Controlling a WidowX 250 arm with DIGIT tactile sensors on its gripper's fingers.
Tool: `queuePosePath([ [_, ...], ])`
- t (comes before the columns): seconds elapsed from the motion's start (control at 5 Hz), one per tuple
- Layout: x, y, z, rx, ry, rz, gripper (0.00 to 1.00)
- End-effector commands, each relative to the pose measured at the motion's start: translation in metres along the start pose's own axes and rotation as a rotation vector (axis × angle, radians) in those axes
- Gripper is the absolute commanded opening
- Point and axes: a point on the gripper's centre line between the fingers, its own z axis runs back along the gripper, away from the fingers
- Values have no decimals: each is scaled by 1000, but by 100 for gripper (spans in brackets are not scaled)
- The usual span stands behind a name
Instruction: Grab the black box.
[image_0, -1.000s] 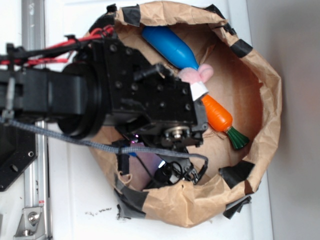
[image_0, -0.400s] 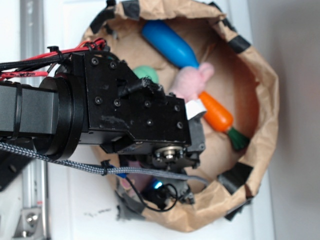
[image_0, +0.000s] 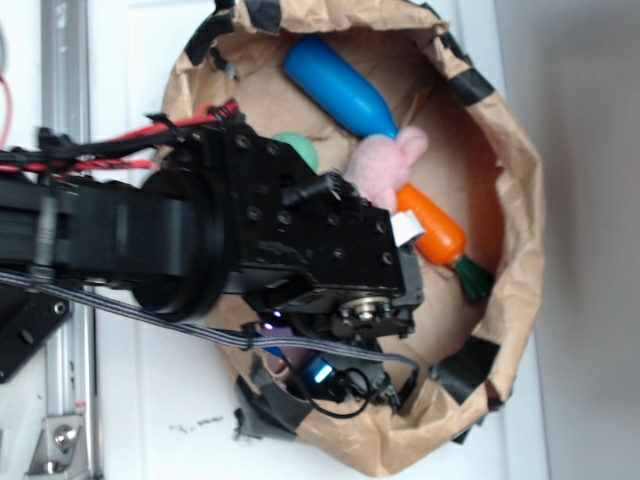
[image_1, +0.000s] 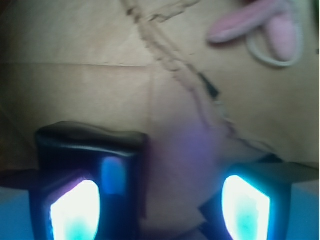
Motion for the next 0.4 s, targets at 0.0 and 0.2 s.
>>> queuePosePath([
  [0.0, 4, -18, -32, -41, 11, -54, 100],
  [0.2, 9, -25, -37, -105, 22, -61, 100],
])
